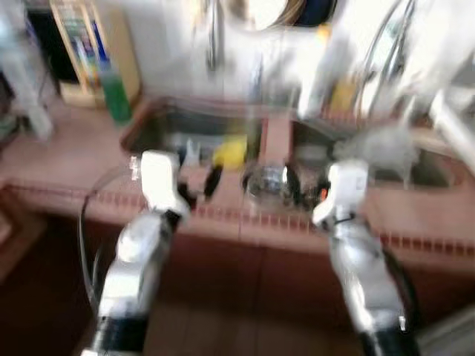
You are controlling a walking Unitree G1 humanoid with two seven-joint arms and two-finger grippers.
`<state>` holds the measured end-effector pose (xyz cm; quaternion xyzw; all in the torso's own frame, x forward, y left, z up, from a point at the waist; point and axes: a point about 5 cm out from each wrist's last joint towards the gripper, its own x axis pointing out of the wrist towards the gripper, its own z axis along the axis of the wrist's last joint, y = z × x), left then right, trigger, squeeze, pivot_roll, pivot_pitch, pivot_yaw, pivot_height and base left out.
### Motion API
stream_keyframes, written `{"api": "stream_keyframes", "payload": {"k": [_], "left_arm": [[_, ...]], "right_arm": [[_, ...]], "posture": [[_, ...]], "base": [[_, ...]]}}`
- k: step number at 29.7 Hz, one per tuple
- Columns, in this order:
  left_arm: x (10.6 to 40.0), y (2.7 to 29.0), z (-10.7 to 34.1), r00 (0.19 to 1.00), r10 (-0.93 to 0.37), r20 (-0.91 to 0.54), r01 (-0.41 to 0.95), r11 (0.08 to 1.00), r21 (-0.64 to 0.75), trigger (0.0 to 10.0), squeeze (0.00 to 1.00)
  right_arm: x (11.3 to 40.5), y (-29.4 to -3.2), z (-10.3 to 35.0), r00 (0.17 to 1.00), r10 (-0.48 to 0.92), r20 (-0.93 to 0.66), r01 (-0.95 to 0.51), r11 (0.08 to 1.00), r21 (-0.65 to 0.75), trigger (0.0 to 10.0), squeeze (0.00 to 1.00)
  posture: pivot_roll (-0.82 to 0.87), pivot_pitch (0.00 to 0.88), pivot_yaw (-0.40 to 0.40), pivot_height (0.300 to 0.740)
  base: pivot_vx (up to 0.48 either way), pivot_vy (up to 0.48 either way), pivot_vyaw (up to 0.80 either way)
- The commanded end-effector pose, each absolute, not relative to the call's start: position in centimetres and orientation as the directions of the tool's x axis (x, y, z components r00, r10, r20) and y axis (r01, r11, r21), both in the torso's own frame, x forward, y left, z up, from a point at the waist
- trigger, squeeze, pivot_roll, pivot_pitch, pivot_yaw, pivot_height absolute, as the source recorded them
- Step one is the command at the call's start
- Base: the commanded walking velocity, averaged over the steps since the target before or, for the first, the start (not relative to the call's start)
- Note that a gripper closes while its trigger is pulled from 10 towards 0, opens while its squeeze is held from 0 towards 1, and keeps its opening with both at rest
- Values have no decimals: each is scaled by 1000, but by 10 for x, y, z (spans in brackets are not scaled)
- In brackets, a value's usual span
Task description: Kitchen organization
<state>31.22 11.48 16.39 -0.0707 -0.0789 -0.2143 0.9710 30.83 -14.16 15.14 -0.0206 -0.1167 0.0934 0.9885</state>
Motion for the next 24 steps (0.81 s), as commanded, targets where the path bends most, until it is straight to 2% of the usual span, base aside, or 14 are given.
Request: {"api": "stream_keyframes", "payload": {"k": [1, 11, 24], "left_arm": [[313, 119, 165, 897, -405, 179, 425, 900, -93, 10000, 0], [306, 117, 160, 864, -482, 147, 488, 873, -10, 10000, 0], [300, 109, 156, 842, -522, 137, 522, 852, 35, 10000, 0]], "right_arm": [[310, -137, 156, 950, 200, 240, -191, 980, -62, 10000, 0], [300, -142, 129, 967, 208, 148, -196, 976, -92, 10000, 0], [295, -145, 121, 972, 198, 123, -187, 978, -97, 10000, 0]], "posture": [[-72, 0, -3, 740], [-71, 0, -3, 740], [-79, 0, 0, 740]], "base": [[0, 0, 0], [0, 0, 0], [0, 0, 0]]}}
